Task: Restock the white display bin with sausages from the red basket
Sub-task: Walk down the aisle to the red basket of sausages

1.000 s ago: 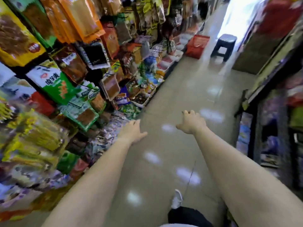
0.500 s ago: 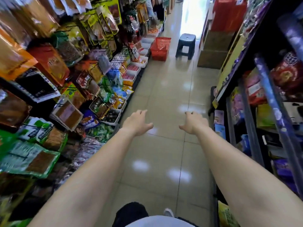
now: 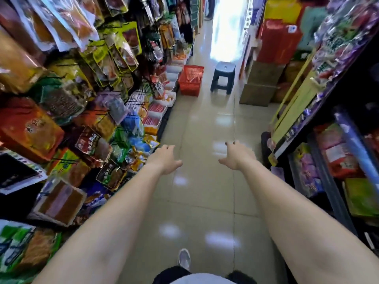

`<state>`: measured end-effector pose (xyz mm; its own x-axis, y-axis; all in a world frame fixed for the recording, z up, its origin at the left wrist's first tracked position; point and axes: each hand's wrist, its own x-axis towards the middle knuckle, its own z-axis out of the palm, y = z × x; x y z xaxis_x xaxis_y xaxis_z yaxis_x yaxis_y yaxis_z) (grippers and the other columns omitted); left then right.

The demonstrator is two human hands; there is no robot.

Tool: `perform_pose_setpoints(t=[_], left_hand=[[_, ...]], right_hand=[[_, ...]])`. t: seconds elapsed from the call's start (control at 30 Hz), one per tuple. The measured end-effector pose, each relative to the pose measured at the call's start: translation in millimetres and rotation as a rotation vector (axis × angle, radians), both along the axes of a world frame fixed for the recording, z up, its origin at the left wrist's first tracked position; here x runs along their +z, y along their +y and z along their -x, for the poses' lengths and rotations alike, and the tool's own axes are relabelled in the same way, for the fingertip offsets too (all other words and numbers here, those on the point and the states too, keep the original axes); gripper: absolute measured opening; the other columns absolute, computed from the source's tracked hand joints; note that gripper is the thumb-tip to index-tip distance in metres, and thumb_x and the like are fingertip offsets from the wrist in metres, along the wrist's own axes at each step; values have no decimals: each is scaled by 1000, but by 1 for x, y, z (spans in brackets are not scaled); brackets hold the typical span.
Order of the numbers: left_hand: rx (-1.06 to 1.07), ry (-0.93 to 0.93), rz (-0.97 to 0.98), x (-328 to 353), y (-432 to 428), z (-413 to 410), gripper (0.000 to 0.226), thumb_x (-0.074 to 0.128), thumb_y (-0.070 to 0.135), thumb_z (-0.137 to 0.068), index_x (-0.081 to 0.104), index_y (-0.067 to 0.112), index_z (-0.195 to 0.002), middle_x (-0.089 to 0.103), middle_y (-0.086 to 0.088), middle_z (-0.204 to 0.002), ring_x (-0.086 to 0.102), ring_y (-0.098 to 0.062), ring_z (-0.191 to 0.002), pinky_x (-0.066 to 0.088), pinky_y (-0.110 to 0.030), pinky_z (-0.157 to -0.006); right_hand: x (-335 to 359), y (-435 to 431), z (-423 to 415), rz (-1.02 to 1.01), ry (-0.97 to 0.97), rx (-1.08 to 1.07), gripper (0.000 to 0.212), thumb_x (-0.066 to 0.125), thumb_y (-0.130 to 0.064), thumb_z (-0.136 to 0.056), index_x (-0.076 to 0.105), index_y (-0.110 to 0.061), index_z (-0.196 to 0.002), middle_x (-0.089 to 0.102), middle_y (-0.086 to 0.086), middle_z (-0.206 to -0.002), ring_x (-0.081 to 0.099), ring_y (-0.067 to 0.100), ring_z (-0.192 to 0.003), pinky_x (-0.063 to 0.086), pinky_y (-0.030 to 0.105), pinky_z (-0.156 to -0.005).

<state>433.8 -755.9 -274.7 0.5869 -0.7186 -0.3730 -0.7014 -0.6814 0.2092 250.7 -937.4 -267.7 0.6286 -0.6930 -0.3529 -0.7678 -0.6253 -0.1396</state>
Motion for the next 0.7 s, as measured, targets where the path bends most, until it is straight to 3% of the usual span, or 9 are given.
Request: perform_pose_setpoints(t=[0.33, 0.7], left_hand=[[-39, 5, 14, 6, -146, -143, 80, 55, 53, -89, 28, 16, -155, 37, -11, -154, 40, -33, -138, 42, -49, -108], [31, -9, -1, 24, -390, -269, 79, 56, 50, -91, 28, 14, -155, 36, -12, -155, 40, -32, -140, 41, -45, -108]], right_hand=[[15, -132, -147, 36, -44, 17, 71, 62, -53, -87, 40, -21, -145, 46, 9, -142, 46, 32, -128, 44, 47, -98], [15, -393, -253, 24, -26, -25, 68, 64, -52, -86, 43, -19, -142, 49, 10, -139, 49, 33, -125, 45, 48, -98]])
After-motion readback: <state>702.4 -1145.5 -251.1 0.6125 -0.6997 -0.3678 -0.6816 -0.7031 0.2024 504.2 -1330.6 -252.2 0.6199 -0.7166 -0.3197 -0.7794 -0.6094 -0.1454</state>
